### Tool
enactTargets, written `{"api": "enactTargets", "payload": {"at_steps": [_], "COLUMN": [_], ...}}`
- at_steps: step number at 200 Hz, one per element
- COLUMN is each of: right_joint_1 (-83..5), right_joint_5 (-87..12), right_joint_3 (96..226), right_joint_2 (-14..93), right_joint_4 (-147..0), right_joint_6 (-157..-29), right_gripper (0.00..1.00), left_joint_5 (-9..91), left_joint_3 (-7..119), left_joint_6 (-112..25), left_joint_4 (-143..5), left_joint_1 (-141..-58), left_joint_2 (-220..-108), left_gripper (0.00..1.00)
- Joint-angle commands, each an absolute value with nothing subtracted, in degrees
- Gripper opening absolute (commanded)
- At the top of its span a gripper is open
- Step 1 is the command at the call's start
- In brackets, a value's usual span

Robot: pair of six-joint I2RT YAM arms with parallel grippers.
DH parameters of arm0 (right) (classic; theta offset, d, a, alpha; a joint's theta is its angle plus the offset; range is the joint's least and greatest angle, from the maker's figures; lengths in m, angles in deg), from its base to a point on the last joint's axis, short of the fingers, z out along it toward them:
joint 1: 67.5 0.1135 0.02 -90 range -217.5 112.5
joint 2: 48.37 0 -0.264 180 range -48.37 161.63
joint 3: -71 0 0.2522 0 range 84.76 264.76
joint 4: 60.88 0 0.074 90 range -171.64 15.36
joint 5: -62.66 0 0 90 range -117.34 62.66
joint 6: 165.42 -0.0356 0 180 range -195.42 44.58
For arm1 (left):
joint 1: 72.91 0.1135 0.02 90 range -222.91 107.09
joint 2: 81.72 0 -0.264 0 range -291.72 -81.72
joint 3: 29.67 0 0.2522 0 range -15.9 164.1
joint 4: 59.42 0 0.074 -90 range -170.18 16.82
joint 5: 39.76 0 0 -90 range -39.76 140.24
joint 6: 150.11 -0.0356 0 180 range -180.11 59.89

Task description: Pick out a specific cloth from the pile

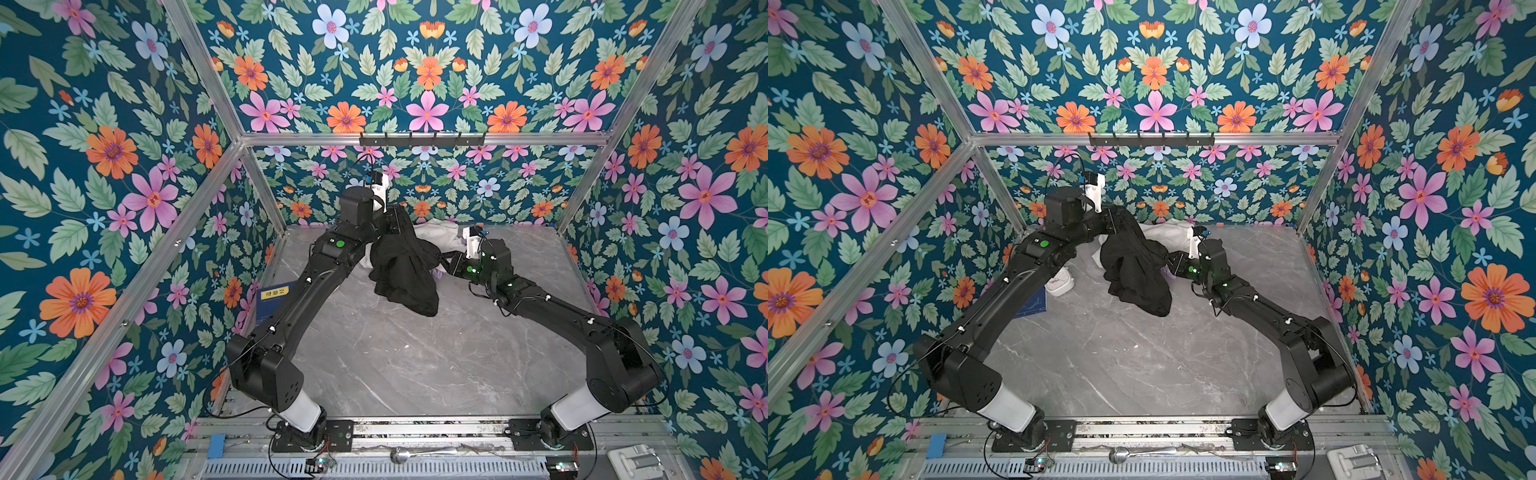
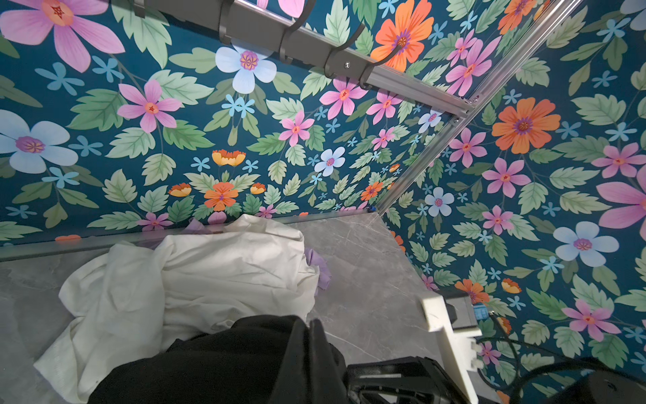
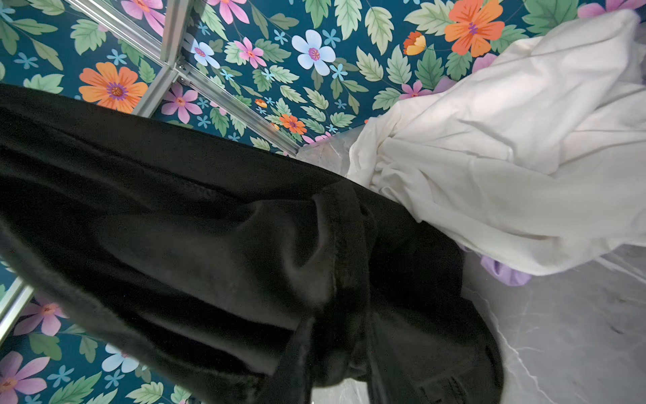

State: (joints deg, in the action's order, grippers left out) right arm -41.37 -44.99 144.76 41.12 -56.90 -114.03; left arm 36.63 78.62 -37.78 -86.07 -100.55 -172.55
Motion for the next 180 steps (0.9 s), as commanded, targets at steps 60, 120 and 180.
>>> {"api": "enactTargets", "payload": {"at_steps": [60,120,180], "right_joint_1": [-41.47,-41.54,-42.34], "right_joint_5": [-47.57,-46.28,-44.22], "right_joint_3": [141.68,138.99,134.31], "right_joint_2": [37.38,34.26,29.09], "right_joint_4": [-53.53,-56.6,-57.43], "right_joint_6": [-111.81,-110.11,-108.46], "right_gripper": [0.53,0.55,0.55], "left_joint_5": [37.49,37.75,37.43], "left_joint_3": [78.75,78.93,79.24], "left_joint_6": [-38.68,-38.94,-38.85], "left_joint_4": [-84.27,-84.28,-84.26], "left_joint_1": [-100.51,-100.51,-100.6], "left_joint_2": [-171.38,-171.09,-170.46], "left_gripper": [0.0,0.0,0.0]}}
